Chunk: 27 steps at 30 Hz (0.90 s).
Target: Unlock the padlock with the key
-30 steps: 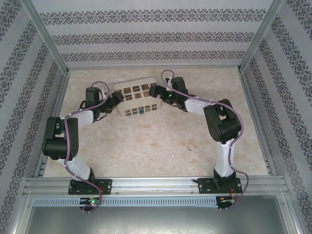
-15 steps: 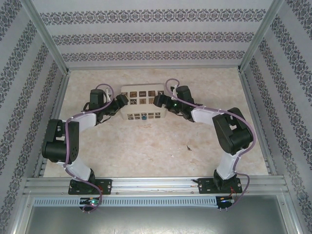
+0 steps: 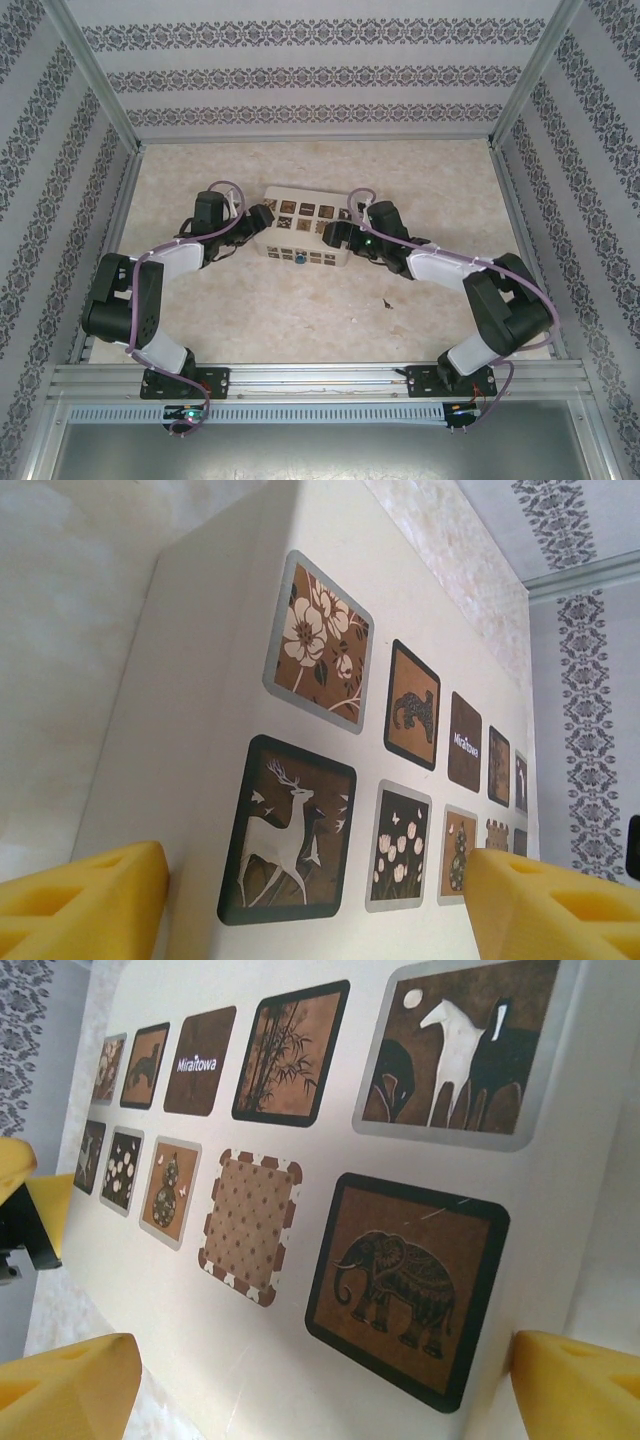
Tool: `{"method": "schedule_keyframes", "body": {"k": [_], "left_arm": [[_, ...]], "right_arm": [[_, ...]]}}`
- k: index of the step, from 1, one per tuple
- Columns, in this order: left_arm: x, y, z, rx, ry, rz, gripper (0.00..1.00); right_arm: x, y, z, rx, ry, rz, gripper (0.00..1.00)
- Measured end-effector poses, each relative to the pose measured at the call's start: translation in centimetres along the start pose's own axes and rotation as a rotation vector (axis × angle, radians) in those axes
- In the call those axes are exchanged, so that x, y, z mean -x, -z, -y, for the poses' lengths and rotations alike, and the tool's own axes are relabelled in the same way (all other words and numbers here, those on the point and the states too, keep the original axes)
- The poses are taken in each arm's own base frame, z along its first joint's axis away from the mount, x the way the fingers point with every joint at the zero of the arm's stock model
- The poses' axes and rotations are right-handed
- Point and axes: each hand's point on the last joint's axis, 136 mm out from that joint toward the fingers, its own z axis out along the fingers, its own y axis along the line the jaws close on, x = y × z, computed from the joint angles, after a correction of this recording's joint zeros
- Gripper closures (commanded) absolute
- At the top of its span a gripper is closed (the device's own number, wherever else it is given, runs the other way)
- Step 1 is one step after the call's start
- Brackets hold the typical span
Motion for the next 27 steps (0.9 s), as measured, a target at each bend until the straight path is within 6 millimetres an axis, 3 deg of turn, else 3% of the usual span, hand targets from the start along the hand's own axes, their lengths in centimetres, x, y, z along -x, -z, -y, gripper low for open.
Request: {"method": "schedule_keyframes", "body": {"k": [9,19,23,27], "left_arm": [[-0.9,-0.4,0.7,-0.012,-0.025,-0.026,0.22],[-1.3,-0.5,1.1,-0.003,-0.055,-0.056,0.16],[-1.5,0.1,0.8,0.027,-0.061,-0.072,0.14],[-0.3,2.5,1.5,0.056,-0.101,-0.014,0.13]], "right_arm": [[-2.1,1.6,0.4,-0.028,0.009,-0.014,0.07],[-2.5,2.4,0.6,-0.068,0.022,-0.006,0.06],[-2.1,4.1,0.6,-0.106,0.061,0.023,0.05],[-1.7,7.1,0.8,-0.18,0.098,0.056,0.06]]}}
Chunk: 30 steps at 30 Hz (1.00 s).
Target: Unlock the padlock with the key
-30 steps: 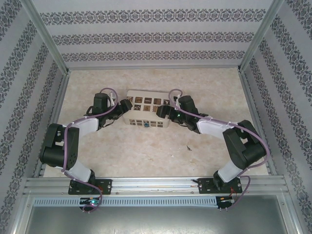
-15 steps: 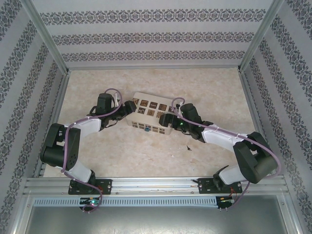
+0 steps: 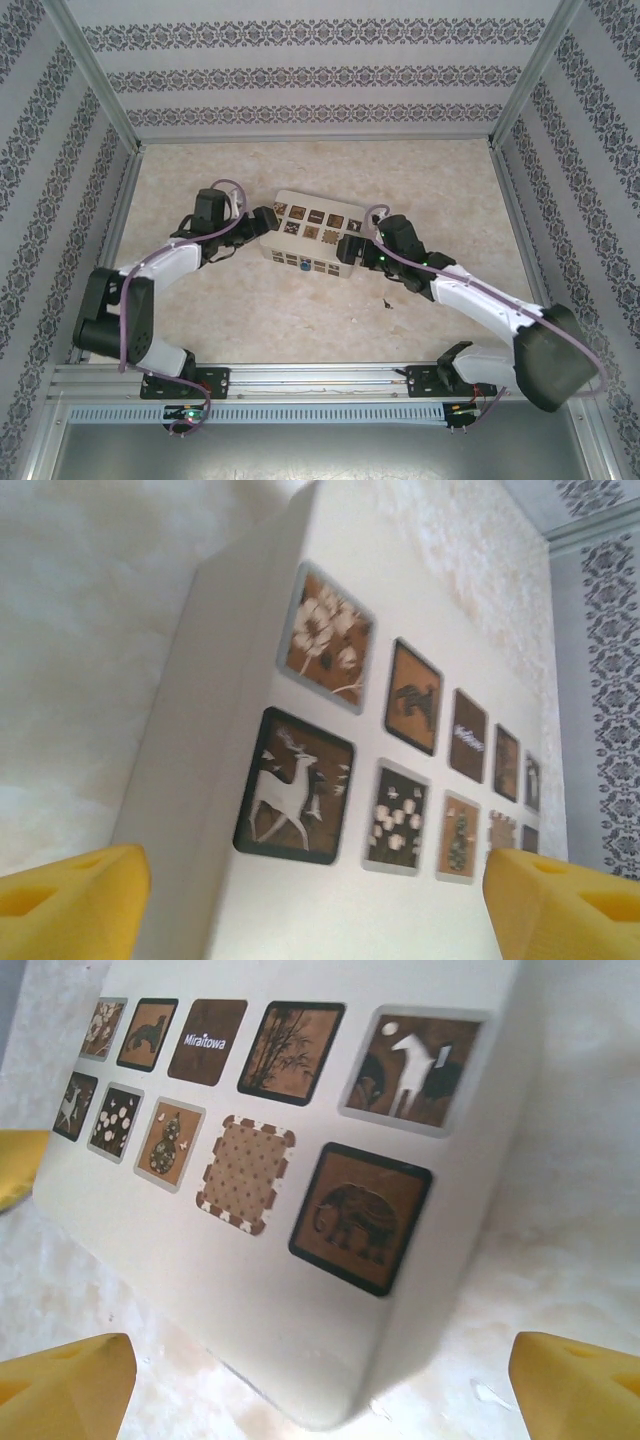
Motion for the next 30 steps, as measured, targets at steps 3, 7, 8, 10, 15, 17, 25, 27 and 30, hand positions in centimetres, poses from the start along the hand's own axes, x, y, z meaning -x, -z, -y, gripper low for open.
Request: {"method": "schedule_keyframes", "body": {"k": [3,7,8,10,15,17,25,27,30], "left_arm": [[1.4,2.6,1.3,0.01,-0.063,0.081,0.13],[2.7,5.8,3.1,0.011,-0.139,0.179,0.11],[2.8,6.5,3.4,0.011,-0.155,0.204,0.11],[2.8,7.7,3.5,0.017,-0.177,0.244,0.1],[1.7,8.9,1.9,0.072,-0.19,0.278,0.08],[1.2,8.9,1.2,0.094,-0.186,0.276,0.08],[0.7,9.3,-0.1,0.135,-0.174,0.287,0.07],[0.6,9.3,-0.3,0.138,-0.173,0.286,0.07],[0.5,9.3,-0.5,0.145,-0.168,0.283,0.07]], "right_arm": [[0.2,2.4,0.8,-0.062,0.016,0.017,0.13],[-1.2,4.8,2.6,-0.143,0.009,-0.014,0.26],[-1.8,5.2,3.1,-0.166,0.004,-0.032,0.3],[-3.0,5.7,4.2,-0.214,-0.011,-0.076,0.4],[-5.7,5.9,6.5,-0.31,-0.031,-0.189,0.54],[-6.7,5.5,7.3,-0.347,-0.032,-0.236,0.58],[-10.6,3.5,9.8,-0.466,-0.019,-0.443,0.65],[-11.2,3.2,10.1,-0.477,-0.016,-0.479,0.66],[-11.9,2.9,10.5,-0.492,-0.014,-0.515,0.67]]}}
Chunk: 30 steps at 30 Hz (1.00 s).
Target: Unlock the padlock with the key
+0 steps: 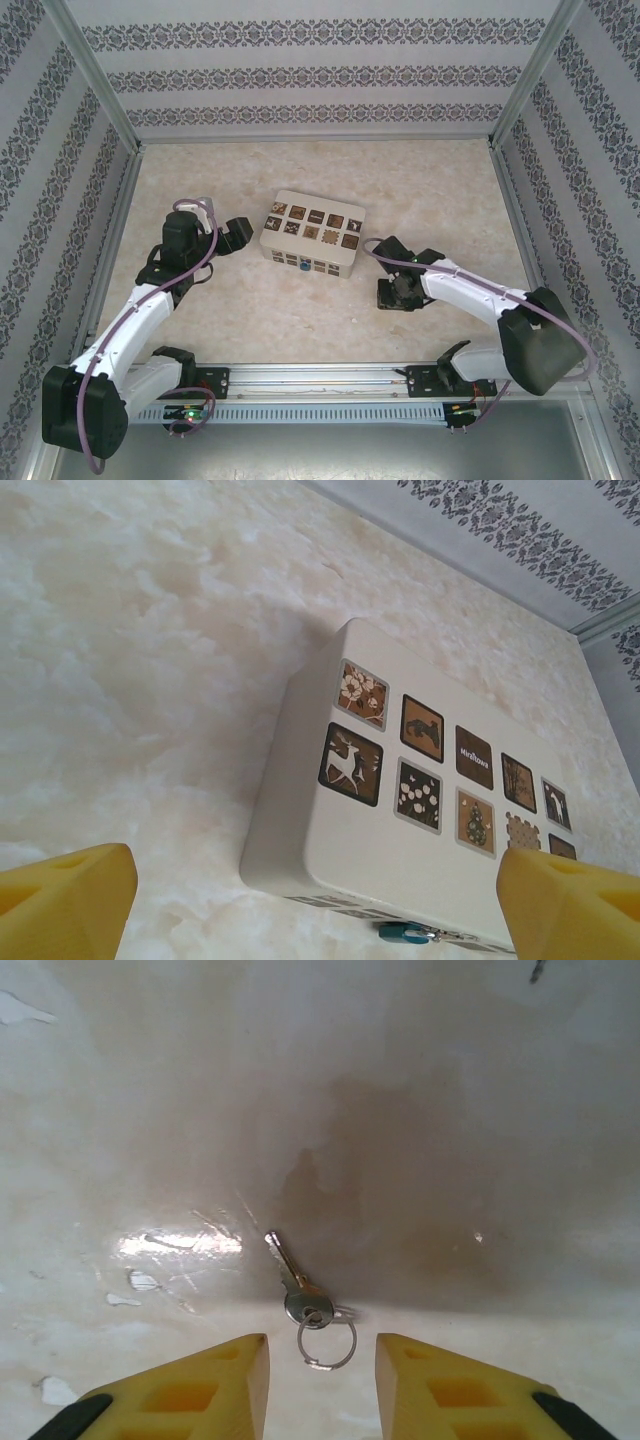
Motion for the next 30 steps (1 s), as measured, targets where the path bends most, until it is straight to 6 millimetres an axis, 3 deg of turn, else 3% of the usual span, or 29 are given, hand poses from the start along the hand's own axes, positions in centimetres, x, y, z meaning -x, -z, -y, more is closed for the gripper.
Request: {"method": "schedule_keyframes", "body": {"k": [17,30], "left_arm": [[0.1,0.0,-0.4,0.013,0.007,0.003,0.07],[-0.3,0.0,-0.6,0.016,0.013,-0.003,0.07]], "right_arm": [[-0.4,-1.3,0.2,-0.034,0.052,-0.062,0.75],[-0.1,-1.3,-0.2,-0.024,0.078,-0.063,0.9]]}}
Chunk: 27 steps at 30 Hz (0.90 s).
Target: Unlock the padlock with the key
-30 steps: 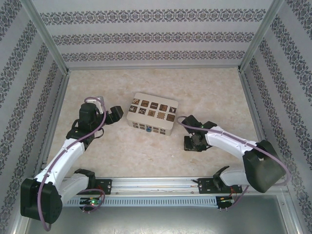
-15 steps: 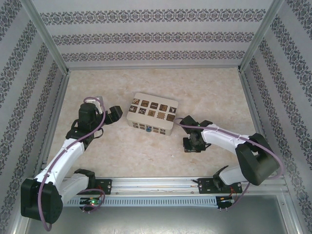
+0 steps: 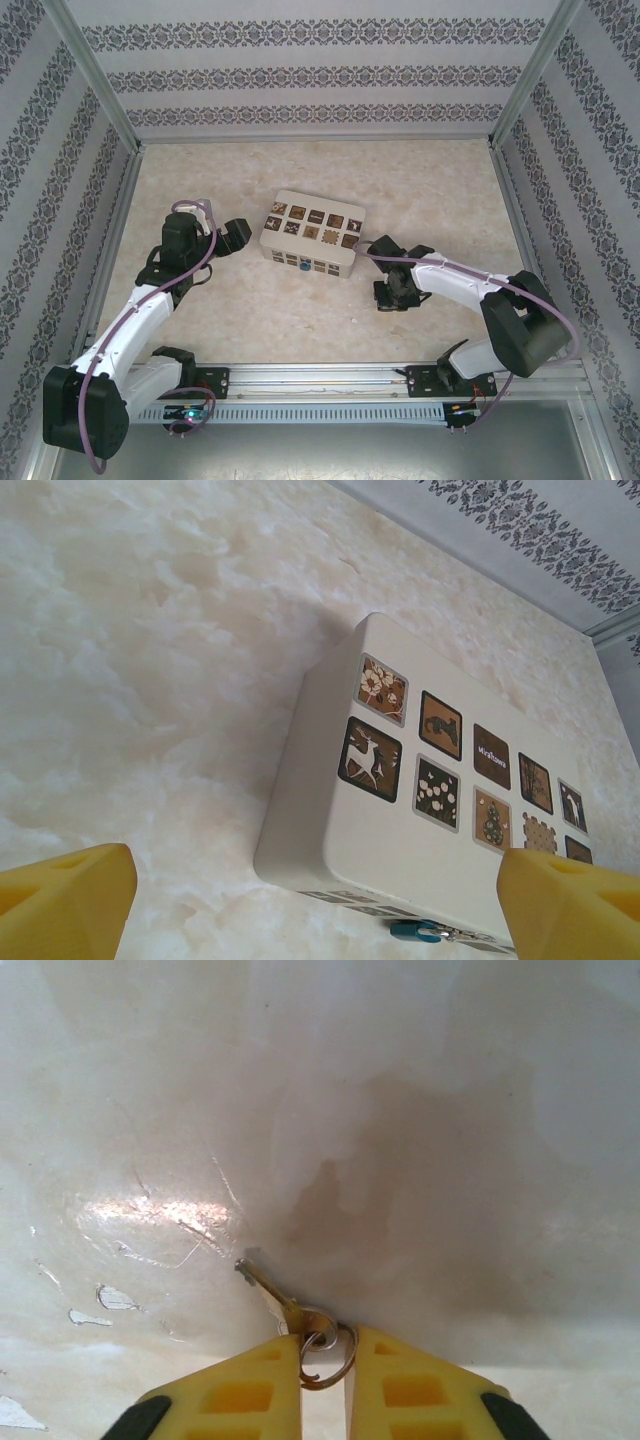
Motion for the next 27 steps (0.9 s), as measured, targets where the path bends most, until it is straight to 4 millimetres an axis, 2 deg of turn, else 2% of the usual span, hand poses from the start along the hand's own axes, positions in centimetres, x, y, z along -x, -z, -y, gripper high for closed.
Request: {"method": "schedule_keyframes", "body": {"k": [7,12,15,27], "left_arm": [[0.0,0.0,0.0,-0.001,0.0,0.001,0.07],[0.0,0.0,0.0,-0.001,0.0,0.001,0.07],[0.0,0.0,0.0,-0.001,0.0,0.001,0.07],[-0.8,0.1,1.5,-0.087,0.026,-0.052,0.11]], "right_arm": [[0.0,0.0,0.0,0.001,0.0,0.0,0.9],[0.0,0.1,-0.1,0.004,0.004,0.004,1.0],[0.2,0.4,-0.2,0.012,0.004,0.018,1.0],[2.4,4.1,-1.9,0.137,0.013,0.198,1.0]]}}
